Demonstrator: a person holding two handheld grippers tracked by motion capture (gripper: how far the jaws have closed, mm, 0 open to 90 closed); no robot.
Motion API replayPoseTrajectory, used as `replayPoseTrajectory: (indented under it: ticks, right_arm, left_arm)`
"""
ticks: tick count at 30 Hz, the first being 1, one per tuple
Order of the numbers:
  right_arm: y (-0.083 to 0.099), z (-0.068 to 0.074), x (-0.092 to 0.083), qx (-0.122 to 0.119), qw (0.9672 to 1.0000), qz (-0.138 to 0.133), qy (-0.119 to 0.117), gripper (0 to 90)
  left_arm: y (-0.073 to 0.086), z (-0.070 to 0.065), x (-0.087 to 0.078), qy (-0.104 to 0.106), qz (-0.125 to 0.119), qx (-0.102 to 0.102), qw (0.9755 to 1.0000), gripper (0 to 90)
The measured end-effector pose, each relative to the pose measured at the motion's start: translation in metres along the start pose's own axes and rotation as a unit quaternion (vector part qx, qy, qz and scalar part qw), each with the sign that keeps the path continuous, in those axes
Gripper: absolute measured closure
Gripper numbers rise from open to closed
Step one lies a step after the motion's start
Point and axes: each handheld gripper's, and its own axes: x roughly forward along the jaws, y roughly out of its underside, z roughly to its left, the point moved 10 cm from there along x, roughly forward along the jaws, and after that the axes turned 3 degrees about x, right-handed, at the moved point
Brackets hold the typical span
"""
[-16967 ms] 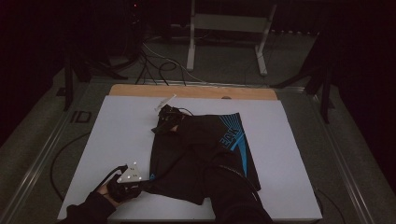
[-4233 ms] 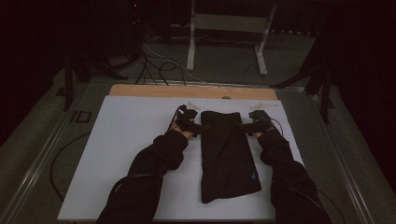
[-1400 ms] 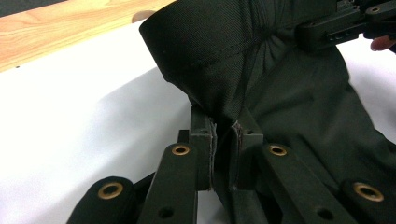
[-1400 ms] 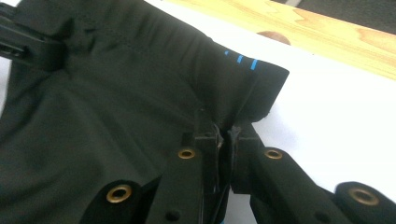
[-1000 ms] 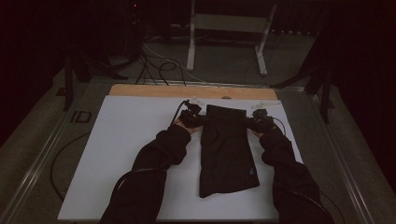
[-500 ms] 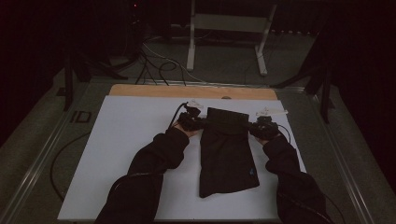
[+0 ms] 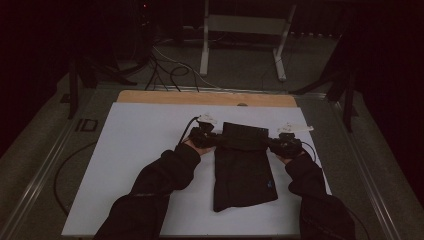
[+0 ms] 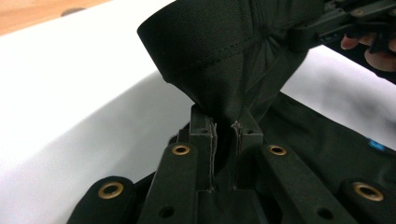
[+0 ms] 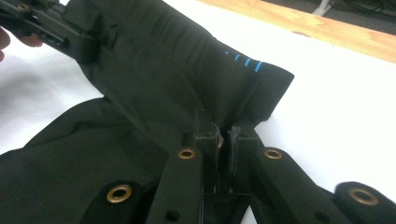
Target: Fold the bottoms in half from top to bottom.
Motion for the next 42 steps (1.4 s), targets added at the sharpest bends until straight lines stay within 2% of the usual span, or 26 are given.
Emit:
replayPoseTrajectory:
  ticks: [5, 9, 20, 29, 42]
  right_arm:
    - [0.006, 0.007, -0.005, -0.008, 0.9999, 0.009, -0.001, 85.2]
    - [0.012, 0.013, -0.011, -0.004, 0.9999, 0.008, -0.009, 85.2]
    - [0.025, 0.022, -0.021, -0.009, 0.9996, 0.017, -0.02, 85.2]
    - [0.033, 0.037, -0.031, -0.026, 0.9991, 0.021, -0.025, 85.2]
    - [0.047, 0.053, -0.043, -0.022, 0.9987, 0.023, -0.04, 85.1]
  left_arm:
    - [0.006, -0.012, -0.005, 0.005, 0.006, 0.006, 1.0, 82.6]
    - [0.011, -0.02, -0.009, 0.013, 0.009, 0.007, 0.9999, 82.6]
    - [0.022, -0.041, -0.014, 0.016, 0.02, 0.009, 0.9996, 82.7]
    - [0.031, -0.055, -0.023, 0.022, 0.018, 0.008, 0.9996, 82.6]
    - [0.046, -0.077, -0.033, 0.032, 0.018, 0.01, 0.9993, 82.7]
